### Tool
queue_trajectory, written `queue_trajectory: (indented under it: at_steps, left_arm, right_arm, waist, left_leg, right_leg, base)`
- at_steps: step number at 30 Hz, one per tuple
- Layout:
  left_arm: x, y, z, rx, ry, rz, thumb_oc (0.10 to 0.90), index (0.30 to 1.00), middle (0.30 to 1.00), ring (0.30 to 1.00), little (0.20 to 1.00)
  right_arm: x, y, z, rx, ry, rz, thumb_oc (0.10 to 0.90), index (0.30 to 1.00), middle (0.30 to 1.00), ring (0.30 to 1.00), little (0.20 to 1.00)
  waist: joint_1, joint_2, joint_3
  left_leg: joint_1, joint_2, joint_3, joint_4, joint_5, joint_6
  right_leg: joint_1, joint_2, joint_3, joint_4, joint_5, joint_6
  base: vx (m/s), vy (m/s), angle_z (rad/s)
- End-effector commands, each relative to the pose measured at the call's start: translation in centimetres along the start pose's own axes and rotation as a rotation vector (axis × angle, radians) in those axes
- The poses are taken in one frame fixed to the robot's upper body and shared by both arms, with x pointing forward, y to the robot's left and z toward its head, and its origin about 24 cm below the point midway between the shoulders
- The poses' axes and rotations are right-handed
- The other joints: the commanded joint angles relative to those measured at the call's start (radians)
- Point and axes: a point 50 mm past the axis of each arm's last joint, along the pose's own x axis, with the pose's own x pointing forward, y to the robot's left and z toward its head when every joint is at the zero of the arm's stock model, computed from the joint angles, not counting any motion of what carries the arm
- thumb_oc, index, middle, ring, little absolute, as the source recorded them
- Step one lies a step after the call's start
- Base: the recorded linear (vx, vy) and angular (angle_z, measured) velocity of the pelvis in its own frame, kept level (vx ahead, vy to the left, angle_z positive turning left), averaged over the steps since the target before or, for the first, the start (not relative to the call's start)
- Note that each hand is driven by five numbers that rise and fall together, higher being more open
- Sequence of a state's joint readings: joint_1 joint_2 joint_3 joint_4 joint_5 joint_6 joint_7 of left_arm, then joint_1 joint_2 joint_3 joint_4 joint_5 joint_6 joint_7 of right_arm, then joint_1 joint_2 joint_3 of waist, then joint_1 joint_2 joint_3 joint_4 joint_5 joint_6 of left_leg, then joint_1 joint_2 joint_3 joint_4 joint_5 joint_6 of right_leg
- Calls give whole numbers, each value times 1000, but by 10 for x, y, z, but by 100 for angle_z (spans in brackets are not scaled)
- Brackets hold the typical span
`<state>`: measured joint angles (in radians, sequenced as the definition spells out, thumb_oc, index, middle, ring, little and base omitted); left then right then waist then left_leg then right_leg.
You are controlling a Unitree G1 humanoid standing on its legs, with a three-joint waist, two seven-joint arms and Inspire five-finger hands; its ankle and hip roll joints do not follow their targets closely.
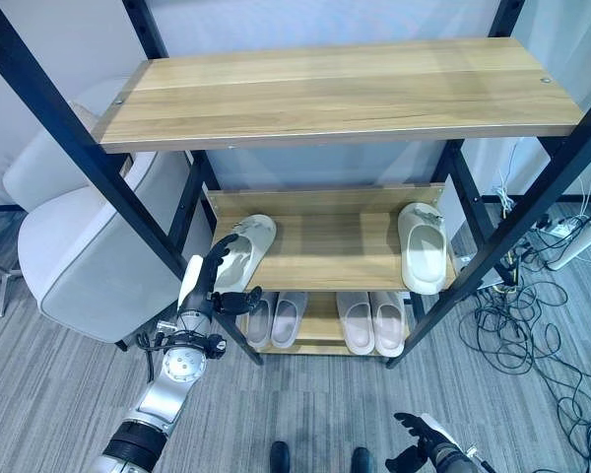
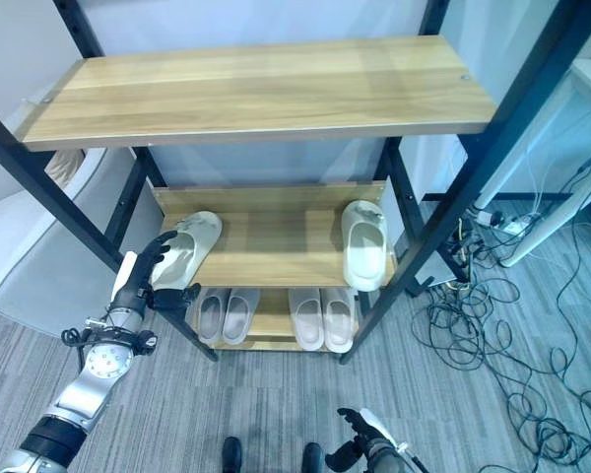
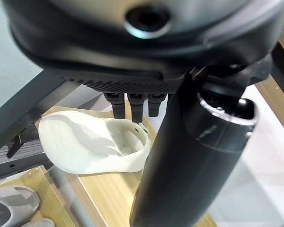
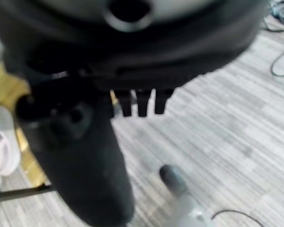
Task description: Arrange the slippers neatly on the shoe rack.
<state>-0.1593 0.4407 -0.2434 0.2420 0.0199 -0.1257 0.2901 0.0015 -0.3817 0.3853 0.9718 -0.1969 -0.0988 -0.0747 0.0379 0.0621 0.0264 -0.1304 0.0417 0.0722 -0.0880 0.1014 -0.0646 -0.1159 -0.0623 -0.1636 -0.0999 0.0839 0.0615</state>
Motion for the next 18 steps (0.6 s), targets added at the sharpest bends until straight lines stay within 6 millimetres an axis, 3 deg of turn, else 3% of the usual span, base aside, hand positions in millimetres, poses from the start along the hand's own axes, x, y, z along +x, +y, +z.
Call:
queue_trajectory:
  at_steps: [1, 8, 16, 18]
  left_arm:
    - [25, 22, 49, -41, -240, 95, 800, 900, 900, 900, 900]
    - [41, 34, 66, 80, -301, 125, 800, 900, 900, 900, 900]
    - [62, 60, 80, 333, -345, 161, 800, 900, 900, 900, 900]
    - [69, 74, 82, 432, -339, 178, 800, 900, 900, 900, 900]
  right_arm:
    - [-1, -7, 13, -34, -87, -37, 800, 900, 900, 900, 900]
    - [0, -10, 14, -46, -87, -36, 800, 900, 900, 900, 900]
    - [3, -17, 21, -57, -113, -39, 800, 900, 900, 900, 900]
    - [3, -20, 24, -59, -123, -43, 800, 900, 900, 900, 900]
  waist:
    - [1, -38, -54]
    - [-6, -39, -49]
    - [-20, -43, -46]
    - [-24, -43, -42]
  left_leg:
    - [-92, -42, -51, 1, 24, -28]
    - [-115, -41, -48, 1, 29, -26]
    - [-159, -41, -47, 1, 38, -25]
    - [-177, -41, -48, 1, 44, -25]
  right_leg:
    - [-73, -29, -19, 13, -12, 82]
    - [-99, -30, -15, 13, -2, 84]
    - [-152, -32, -6, 13, 16, 86]
    - [-169, -33, -4, 13, 22, 87]
  base:
    - [0, 0, 0]
    - [0, 0, 0]
    - [-2, 2, 0]
    - [-14, 8, -3]
